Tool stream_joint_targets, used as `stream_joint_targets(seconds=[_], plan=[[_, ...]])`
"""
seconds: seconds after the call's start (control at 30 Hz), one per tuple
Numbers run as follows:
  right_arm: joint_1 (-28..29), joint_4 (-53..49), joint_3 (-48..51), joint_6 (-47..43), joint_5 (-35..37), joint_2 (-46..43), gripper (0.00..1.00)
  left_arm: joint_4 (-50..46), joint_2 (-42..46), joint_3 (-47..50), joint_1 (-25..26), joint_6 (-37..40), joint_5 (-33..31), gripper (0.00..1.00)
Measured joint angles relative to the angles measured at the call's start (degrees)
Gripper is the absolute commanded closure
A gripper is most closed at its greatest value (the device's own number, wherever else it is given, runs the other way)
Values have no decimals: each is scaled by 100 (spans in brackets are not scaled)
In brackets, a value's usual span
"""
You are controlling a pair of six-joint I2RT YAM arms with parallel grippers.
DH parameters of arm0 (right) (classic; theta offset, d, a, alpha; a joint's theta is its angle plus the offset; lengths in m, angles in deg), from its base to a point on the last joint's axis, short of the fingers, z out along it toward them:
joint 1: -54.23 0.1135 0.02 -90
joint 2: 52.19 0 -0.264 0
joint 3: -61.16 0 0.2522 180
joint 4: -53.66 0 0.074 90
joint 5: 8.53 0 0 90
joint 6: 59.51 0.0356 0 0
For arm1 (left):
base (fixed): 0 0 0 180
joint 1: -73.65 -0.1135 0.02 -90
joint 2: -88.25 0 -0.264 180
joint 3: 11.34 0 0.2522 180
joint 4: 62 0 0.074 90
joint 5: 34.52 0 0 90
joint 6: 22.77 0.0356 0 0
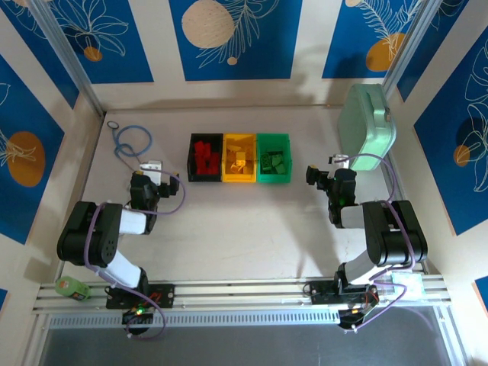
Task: Sort the legos into containers by color
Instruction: Reset both arms
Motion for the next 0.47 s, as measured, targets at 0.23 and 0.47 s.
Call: stream_joint_targets(seconds=[0.23,0.47], plan=[[0,2,0,0,0,0,1,-9,0,-2,0,9,0,0],[0,-4,0,0,0,0,1,-79,0,0,0,37,170,0]])
